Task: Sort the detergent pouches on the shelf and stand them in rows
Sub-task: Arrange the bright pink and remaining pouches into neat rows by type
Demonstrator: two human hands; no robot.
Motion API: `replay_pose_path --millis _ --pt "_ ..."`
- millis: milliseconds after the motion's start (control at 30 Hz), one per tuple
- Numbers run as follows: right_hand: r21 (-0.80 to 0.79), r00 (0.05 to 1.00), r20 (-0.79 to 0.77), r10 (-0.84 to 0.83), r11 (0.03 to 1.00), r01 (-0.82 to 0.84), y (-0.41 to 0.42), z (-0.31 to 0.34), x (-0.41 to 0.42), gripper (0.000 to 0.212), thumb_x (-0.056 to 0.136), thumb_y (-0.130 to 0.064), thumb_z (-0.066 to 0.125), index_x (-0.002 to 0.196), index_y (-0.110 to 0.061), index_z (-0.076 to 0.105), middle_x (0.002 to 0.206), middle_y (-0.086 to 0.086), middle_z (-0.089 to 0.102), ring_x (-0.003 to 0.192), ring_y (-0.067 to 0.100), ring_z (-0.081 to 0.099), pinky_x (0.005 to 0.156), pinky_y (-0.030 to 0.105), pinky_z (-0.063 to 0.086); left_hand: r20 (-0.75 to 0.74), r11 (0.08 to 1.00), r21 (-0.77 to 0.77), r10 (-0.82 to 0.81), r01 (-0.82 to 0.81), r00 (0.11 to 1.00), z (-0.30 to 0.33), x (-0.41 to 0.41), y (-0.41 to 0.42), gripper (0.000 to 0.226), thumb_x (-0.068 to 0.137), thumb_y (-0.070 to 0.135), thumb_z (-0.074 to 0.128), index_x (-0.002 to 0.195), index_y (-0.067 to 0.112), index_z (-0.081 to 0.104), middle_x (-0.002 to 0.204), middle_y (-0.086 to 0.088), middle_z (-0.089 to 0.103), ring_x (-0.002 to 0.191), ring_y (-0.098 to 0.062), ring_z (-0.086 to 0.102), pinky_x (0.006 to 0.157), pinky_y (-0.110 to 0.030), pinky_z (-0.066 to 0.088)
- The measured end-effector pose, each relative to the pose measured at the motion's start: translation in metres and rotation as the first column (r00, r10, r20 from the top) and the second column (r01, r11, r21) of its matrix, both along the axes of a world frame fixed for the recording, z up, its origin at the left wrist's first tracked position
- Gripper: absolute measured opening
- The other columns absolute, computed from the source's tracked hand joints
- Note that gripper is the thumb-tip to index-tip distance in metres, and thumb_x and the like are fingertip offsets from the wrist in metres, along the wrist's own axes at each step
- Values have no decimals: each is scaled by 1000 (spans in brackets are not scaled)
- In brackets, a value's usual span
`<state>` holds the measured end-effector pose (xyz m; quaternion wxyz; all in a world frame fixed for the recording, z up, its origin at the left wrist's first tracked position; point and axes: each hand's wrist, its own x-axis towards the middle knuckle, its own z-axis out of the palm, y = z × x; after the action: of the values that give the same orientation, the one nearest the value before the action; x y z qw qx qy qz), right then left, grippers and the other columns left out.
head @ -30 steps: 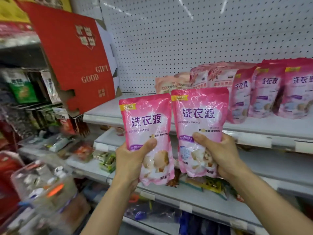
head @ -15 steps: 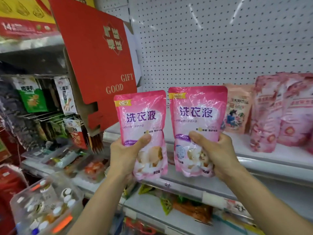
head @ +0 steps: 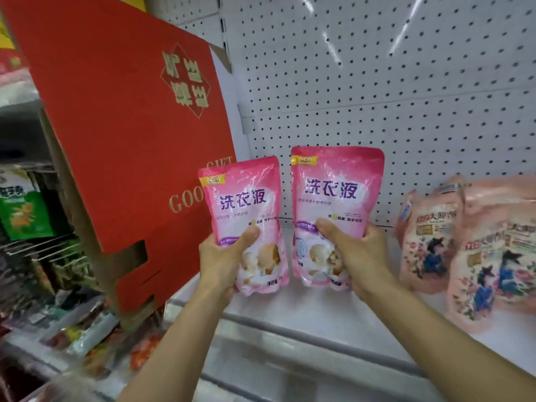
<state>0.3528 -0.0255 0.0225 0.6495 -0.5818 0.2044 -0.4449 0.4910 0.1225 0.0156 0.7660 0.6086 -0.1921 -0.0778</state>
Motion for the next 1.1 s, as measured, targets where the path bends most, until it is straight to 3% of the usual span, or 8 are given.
replay_pose_path --millis 133,233,433,600,767,867,1000,1100 --pt "9 996 -14 -90 996 90 -23 0 42 22 72 -23 84 87 -20 68 75 2 74 59 17 69 54 38 59 21 1000 16 -14 14 1000 0 45 -44 29 72 24 85 98 19 73 87 -3 78 69 -18 72 66 -35 59" --pt "55 984 1 -180 982 179 -45 -4 69 26 69 -21 86 89 -19 69 78 -3 74 58 10 70 55 27 57 -4 999 23 -40 40 999 -4 77 -78 24 73 26 85 93 21 72 87 -3 77 69 -17 71 63 -34 59" --pt "103 951 -73 -300 946 307 -85 -10 106 27 70 -25 85 90 -17 68 78 1 72 55 14 62 47 23 48 -83 992 61 -104 109 991 -20 139 -129 24 72 26 86 89 16 72 91 -11 77 84 -34 74 75 -54 61" --pt "53 937 -114 -330 940 337 -106 -14 128 22 72 -20 85 83 -19 66 75 0 71 50 12 61 39 19 49 -71 976 120 -175 182 982 -36 173 -158 43 66 27 89 103 13 72 94 -12 78 80 -31 74 69 -46 61" --pt "7 955 -148 -258 965 262 -118 -26 146 25 72 -20 84 92 -15 70 82 3 75 59 12 69 45 15 51 -68 970 83 -222 227 973 -42 189 -176 23 71 22 86 90 20 72 84 -5 78 73 -29 73 62 -40 58" --pt "-60 960 -209 -184 983 175 -122 -28 148 25 72 -22 84 92 -17 69 82 4 76 63 14 70 49 18 53 -80 968 66 -238 244 968 -41 191 -178 21 74 15 84 90 20 71 77 3 78 76 -26 74 72 -45 60" --pt "-112 966 -246 -83 992 57 -121 -33 134 36 70 -8 84 101 -13 66 84 2 75 65 4 71 51 18 52 25 934 144 -334 328 942 -45 188 -163 42 71 9 84 109 14 68 81 2 77 62 -9 70 58 -29 57" --pt "-170 951 -309 -23 985 -31 -119 -38 122 61 61 -3 88 109 -24 58 92 -5 76 77 11 74 57 28 58 111 903 224 -398 367 911 -46 178 -149 70 59 -4 90 112 26 56 91 8 74 73 -4 72 60 -28 60"
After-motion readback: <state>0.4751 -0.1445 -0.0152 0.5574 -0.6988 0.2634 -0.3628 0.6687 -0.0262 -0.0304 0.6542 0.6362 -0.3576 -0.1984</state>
